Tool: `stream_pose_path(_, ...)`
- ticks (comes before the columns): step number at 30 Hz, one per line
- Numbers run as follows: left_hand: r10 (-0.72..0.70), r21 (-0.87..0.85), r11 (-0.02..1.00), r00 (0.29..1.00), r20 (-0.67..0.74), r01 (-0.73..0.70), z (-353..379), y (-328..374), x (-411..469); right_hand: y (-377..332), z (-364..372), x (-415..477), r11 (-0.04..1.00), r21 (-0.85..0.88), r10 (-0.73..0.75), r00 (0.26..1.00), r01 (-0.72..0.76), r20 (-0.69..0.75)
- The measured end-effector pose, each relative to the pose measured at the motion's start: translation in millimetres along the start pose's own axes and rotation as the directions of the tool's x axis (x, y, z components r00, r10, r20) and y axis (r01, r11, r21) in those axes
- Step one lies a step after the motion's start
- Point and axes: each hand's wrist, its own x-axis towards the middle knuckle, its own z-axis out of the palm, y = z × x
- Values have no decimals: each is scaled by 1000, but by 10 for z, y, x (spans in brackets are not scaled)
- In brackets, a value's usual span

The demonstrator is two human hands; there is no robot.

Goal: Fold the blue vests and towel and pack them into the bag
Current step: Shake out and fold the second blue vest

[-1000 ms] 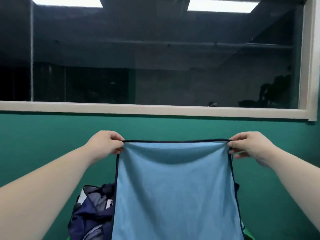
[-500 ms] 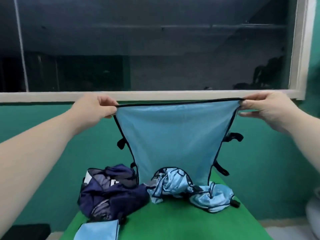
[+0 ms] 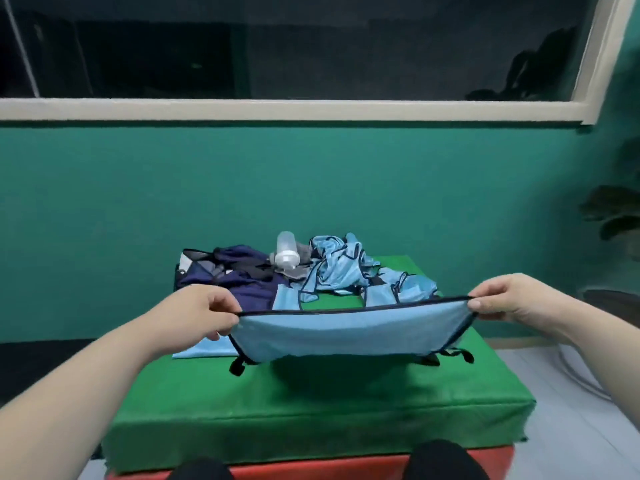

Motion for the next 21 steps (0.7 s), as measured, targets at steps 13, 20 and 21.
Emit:
stream_pose_path(13, -51, 56, 997, 998, 32, 50, 369, -345, 8, 394, 285, -74, 995, 36, 89, 995, -90, 43)
stream_pose_path(20, -22, 182, 983, 998, -60, 33, 582, -467, 524, 683, 423, 360, 986, 107, 137, 989, -130, -64)
stream_pose_path(21, -26, 197, 980, 997, -71, 40, 621, -497, 624, 713, 450, 453, 983, 124, 148, 986, -138, -76)
